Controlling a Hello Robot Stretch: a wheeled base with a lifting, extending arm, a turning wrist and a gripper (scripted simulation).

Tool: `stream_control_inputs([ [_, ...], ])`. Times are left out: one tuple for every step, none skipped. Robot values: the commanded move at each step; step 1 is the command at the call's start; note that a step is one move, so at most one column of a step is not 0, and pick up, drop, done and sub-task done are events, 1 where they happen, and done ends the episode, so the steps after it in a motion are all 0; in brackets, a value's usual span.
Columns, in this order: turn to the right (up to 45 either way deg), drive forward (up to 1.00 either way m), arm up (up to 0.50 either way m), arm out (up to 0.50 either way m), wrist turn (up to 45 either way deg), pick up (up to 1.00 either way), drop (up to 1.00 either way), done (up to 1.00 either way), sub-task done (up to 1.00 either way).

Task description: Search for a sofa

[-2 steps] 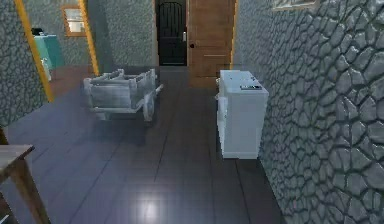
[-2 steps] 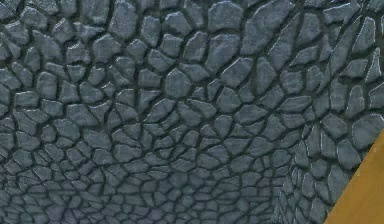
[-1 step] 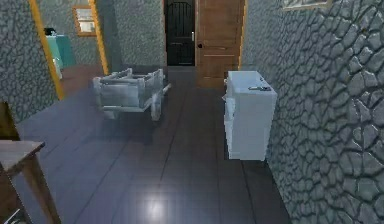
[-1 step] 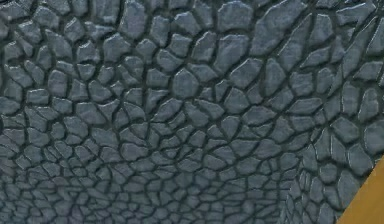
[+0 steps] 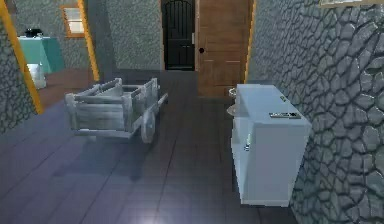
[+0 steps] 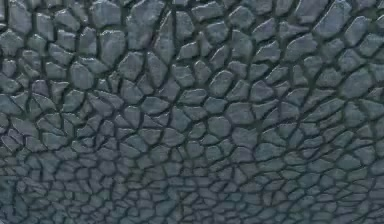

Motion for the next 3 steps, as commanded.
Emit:
stream_control_inputs([
  [-33.0,0.00,0.00,0.00,0.0,0.00,0.00,0.00,0.00],
  [0.0,1.00,0.00,0.00,0.0,0.00,0.00,0.00,0.00],
  [-3.0,0.00,0.00,0.00,0.0,0.00,0.00,0.00,0.00],
])
